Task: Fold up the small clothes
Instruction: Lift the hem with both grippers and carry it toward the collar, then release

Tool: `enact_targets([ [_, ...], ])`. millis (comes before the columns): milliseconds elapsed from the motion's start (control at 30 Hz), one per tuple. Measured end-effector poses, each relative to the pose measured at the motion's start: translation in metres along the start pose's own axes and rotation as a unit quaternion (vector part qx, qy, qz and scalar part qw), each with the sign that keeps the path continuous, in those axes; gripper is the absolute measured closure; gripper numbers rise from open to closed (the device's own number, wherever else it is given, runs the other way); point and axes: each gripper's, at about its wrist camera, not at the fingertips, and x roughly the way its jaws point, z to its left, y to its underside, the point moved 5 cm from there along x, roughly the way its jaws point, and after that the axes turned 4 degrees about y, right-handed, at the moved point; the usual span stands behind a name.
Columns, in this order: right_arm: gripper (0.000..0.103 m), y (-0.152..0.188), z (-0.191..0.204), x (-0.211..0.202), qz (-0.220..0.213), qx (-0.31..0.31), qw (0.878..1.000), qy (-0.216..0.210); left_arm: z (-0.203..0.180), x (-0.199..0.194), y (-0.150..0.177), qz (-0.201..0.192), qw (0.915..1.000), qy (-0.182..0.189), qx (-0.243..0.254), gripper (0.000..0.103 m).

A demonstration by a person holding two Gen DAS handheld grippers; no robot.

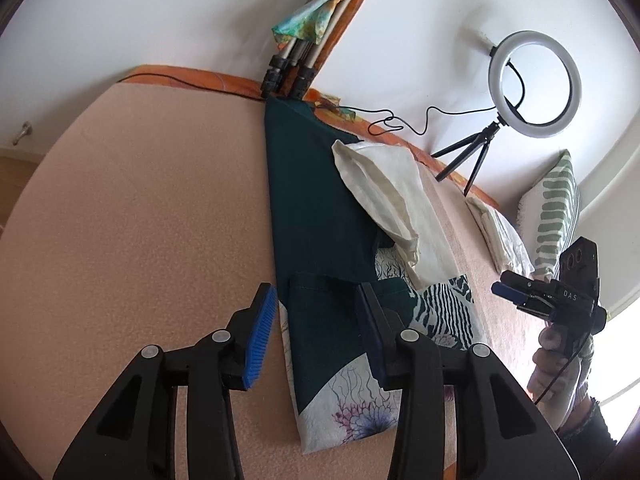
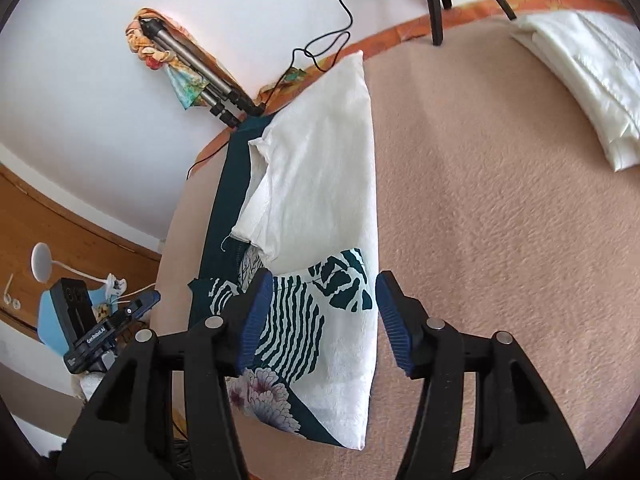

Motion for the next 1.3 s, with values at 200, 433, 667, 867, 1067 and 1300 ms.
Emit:
enact_targets([
  [200, 0.048, 0.009, 0.005, -0.003, -0.001, -0.068, 0.996, 0.061, 0.000, 0.015, 0.017, 0.026, 0.9987, -0.028, 0.033, 0.063],
  [433, 0.053, 0.010, 0.012, 0.028, 0.015, -0.121, 0.988, 0.096, 0.007, 0.040, 0.019, 0.045, 0.9978, -0.043, 0.021, 0.063],
  [667, 0.064, 0.013, 0.027, 0.050, 0.019, -0.178, 0.974, 0.135, -0.007, 0.051, 0.022, 0.043, 0.9955, -0.057, 0.062, 0.075],
  [867, 0.097, 0.020, 0.036, 0.054, 0.017, -0.211, 0.965, 0.156, -0.006, 0.056, 0.027, 0.042, 0.9927, -0.077, 0.082, 0.101],
  [1067, 0.099, 0.006, 0.026, 0.040, -0.012, -0.168, 0.975, 0.145, 0.006, 0.053, 0.026, 0.039, 0.9932, -0.085, 0.069, 0.102],
  [1300, 0.088, -0.004, 0.017, 0.023, -0.027, -0.157, 0.976, 0.151, 0.006, 0.043, 0.021, 0.026, 0.9924, -0.101, 0.064, 0.093],
])
